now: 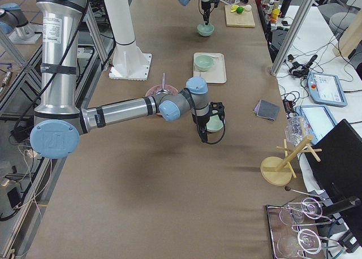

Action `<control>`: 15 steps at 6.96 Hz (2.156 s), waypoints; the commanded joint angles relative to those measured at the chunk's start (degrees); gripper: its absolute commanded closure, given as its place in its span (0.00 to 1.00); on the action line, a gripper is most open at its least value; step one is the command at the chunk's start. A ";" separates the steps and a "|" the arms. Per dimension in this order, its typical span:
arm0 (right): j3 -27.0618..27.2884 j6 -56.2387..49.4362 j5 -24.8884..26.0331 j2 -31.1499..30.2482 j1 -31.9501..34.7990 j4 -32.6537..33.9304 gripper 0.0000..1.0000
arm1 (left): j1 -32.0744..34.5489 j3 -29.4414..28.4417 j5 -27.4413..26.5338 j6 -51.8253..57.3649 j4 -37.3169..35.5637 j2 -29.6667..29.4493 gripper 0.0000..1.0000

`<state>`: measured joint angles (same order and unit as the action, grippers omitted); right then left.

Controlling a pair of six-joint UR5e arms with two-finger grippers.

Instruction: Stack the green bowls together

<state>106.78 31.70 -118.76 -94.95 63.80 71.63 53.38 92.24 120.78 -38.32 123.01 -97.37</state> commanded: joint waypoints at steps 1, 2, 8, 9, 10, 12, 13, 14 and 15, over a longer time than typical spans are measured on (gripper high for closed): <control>0.01 0.03 0.37 0.12 -0.16 0.00 0.00 | -0.12 -0.83 -0.11 0.09 -0.05 -0.45 0.76; -0.08 0.03 0.46 0.12 -0.16 0.00 0.00 | -0.12 -0.92 -0.11 0.18 -0.05 -0.45 0.79; -0.08 -0.24 0.55 0.03 -0.52 0.00 0.00 | -0.12 2.86 2.96 -1.05 -8.63 -11.57 1.00; -0.08 -0.24 0.55 0.03 -0.69 0.00 0.00 | -0.81 2.95 3.14 -2.71 -10.76 -15.09 1.00; 0.01 -0.15 0.46 0.03 -0.95 0.00 0.00 | -4.04 2.43 2.71 -9.25 -11.56 -19.39 1.00; 0.01 -0.15 0.46 0.12 -1.04 -0.09 0.00 | -9.41 1.98 -1.74 -16.50 -20.22 -28.36 1.00; 0.01 -0.15 0.46 0.12 -1.04 -0.09 0.00 | -11.00 -0.02 -3.35 -18.00 -23.14 -32.14 1.00; 0.01 -0.06 0.55 0.12 -1.04 -0.09 0.00 | -11.80 -2.39 -3.80 -19.76 -23.17 -34.27 1.00; 0.01 -0.06 0.55 0.12 -1.04 -0.09 0.00 | -13.98 -4.07 -7.37 -22.21 -22.82 -35.77 1.00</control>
<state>106.79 31.61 -118.24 -94.84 62.76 71.54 41.58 90.40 116.57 -57.83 100.44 -130.76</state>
